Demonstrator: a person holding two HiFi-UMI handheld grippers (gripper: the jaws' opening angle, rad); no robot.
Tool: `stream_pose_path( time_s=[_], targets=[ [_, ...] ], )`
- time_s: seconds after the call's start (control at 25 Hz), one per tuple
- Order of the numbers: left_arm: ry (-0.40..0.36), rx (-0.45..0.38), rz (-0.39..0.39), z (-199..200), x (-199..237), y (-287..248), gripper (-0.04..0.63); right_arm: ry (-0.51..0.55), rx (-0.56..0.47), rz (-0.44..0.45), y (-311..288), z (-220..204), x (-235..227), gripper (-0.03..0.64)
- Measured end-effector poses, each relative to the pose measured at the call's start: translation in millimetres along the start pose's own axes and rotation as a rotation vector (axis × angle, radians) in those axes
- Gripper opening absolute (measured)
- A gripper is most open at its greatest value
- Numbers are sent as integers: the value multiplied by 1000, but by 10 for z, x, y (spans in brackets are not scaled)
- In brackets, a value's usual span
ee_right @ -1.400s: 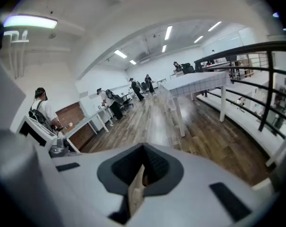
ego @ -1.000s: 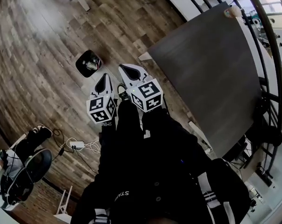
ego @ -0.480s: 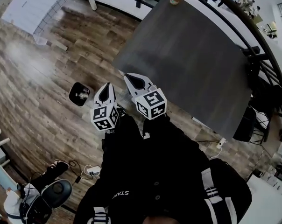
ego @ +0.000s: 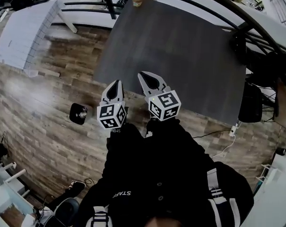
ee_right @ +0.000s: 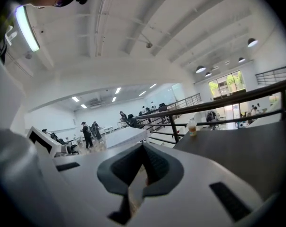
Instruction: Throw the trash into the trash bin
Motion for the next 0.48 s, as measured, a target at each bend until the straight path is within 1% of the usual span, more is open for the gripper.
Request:
stream_pose_path(
  time_s=[0.24, 0.48],
  targets=[
    [-109, -31, -98, 355, -661, -334, 0, -35, -98, -155, 651, 181, -642, 14],
    [-188, -42, -188, 579, -1328, -582, 0, -72, -146, -285, 1215, 192, -1153, 14]
  ],
)
Point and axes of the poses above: the fingertips, and each gripper's own axes: y backward along the fingers, x to its left, z out of its top, the point moved 8 cm from there along y, backward along the fingers, and after that the axes turned 14 degrees about x, right-handed, at the moved point
